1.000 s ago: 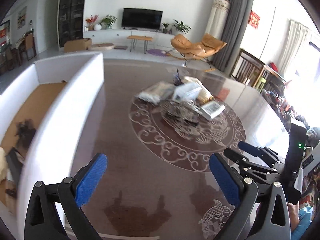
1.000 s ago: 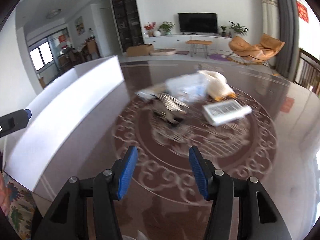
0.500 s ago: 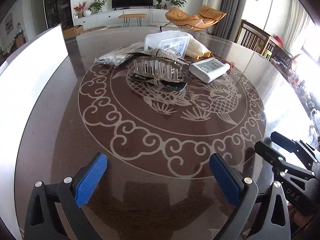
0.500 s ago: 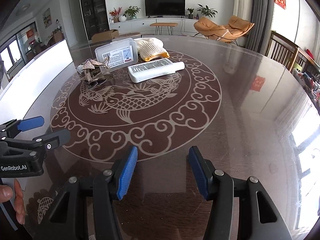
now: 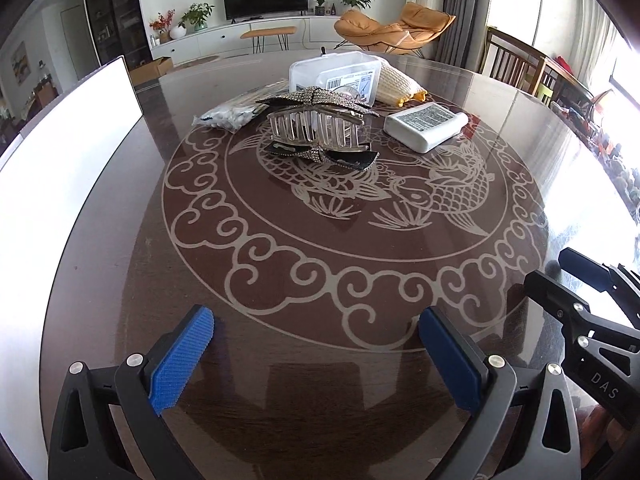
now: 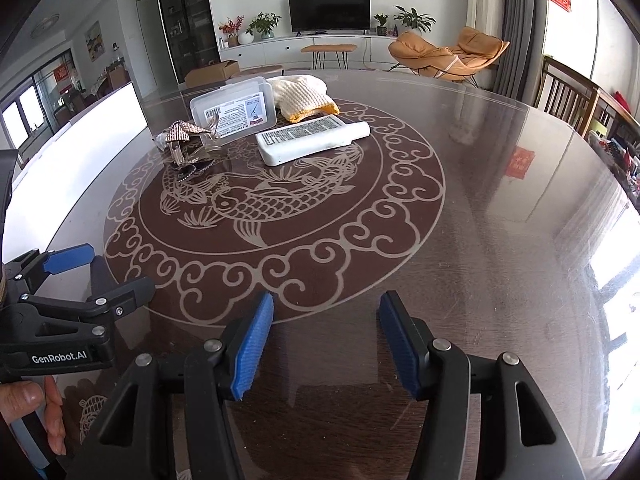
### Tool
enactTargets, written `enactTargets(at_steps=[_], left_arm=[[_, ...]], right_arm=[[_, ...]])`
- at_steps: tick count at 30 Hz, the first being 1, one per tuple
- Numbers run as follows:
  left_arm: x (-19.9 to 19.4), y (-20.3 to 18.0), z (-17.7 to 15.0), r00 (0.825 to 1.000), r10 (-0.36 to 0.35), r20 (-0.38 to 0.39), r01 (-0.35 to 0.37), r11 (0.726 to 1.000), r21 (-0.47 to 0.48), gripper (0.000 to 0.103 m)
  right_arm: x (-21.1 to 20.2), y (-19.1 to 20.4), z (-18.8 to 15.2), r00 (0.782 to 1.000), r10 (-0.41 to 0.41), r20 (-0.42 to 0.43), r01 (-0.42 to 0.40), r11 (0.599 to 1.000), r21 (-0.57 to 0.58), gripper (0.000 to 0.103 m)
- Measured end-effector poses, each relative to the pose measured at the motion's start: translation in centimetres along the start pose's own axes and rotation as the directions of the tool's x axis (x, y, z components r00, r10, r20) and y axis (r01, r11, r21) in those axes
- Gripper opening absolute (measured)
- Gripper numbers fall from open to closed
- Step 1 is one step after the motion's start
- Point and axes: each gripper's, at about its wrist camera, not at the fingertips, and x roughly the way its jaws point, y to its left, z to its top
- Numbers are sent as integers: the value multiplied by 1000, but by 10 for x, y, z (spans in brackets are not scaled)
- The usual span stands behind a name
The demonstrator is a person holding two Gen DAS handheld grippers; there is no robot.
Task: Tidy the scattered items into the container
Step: 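Bring both open tools back over the table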
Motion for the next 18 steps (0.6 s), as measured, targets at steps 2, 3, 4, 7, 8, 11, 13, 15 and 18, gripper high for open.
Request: enactTargets(at_steps=[2, 3, 4, 7, 8, 11, 13, 15, 18], left_arm=[[0, 0, 0, 1000, 0, 0, 0, 1000, 0, 103], [0, 0, 0, 1000, 0, 0, 0, 1000, 0, 103], [0, 0, 0, 1000, 0, 0, 0, 1000, 0, 103], [0, 0, 0, 1000, -1, 0, 1, 1000, 0, 103], [0, 0, 0, 1000, -5, -1, 5, 1000, 2, 103], [-1, 1, -1, 1000, -20, -4, 20, 1000, 16, 103], [-3, 3, -3, 1000, -24, -3, 24, 999, 23, 103], [-5, 6, -6, 999, -36, 3, 36, 999, 9, 103], [-9, 15, -7, 997, -75, 23, 75, 997, -32, 103]], right_arm=[[0, 3, 0, 1000, -16, -2, 16, 1000, -14, 58], [0, 1, 0, 1000, -9, -2, 9, 1000, -9, 58], [0, 0, 0, 1000, 0, -2, 0, 1000, -5, 59], [0, 1, 0, 1000, -2, -3, 2, 1000, -8, 60], [0, 2, 0, 1000, -6, -3, 6, 1000, -12, 60], [0, 2, -1, 1000, -3, -3, 2, 1000, -10, 61], [0, 2, -1, 1000, -4, -3, 4, 1000, -11, 61], [1, 2, -1, 1000, -4, -3, 4, 1000, -11, 61], [1, 2, -1, 1000, -4, -3, 4, 1000, -11, 61]])
